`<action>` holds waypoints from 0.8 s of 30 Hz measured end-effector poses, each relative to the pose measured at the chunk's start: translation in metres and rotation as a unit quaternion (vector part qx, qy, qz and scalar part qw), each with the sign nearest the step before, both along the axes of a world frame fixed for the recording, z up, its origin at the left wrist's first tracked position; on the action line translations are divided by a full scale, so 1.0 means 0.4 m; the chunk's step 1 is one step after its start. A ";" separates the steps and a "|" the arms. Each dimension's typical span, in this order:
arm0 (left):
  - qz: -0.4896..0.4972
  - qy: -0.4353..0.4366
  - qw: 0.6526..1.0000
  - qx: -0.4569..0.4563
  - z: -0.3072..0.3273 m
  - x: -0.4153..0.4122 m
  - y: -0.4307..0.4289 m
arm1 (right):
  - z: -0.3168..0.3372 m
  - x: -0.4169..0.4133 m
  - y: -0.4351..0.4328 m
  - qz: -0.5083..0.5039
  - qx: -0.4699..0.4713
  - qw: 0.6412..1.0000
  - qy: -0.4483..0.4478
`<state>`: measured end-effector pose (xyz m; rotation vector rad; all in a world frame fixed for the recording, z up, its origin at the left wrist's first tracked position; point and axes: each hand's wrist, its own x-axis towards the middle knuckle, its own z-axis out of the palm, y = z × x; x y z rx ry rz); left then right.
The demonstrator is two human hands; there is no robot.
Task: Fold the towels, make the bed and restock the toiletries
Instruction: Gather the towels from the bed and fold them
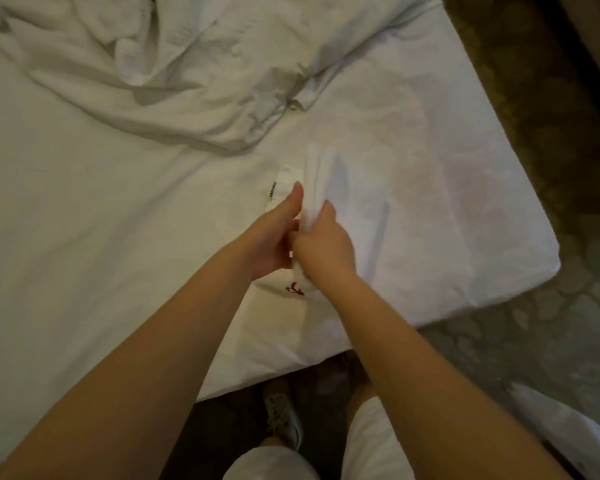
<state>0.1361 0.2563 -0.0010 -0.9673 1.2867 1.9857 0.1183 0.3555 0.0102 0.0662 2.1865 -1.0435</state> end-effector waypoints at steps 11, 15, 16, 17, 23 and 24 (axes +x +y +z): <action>-0.014 0.014 0.934 -0.356 -0.157 0.094 -0.078 | -0.140 0.025 -0.014 0.075 -0.069 0.995 0.010; -0.098 0.027 0.830 -0.549 -0.170 0.118 -0.052 | -0.184 -0.022 0.054 0.188 0.043 0.950 0.245; -0.137 0.038 0.786 -0.602 -0.171 0.124 -0.038 | -0.198 -0.026 0.067 0.246 0.094 0.928 0.262; -0.169 0.049 0.750 -0.638 -0.178 0.131 -0.024 | -0.218 -0.023 0.076 0.296 0.136 0.907 0.266; -0.273 -0.064 0.738 -0.614 -0.272 0.161 0.024 | -0.302 0.009 0.080 0.370 0.172 0.870 0.275; -0.272 -0.065 0.741 -0.611 -0.270 0.151 0.010 | -0.298 0.000 0.077 0.370 0.164 0.873 0.272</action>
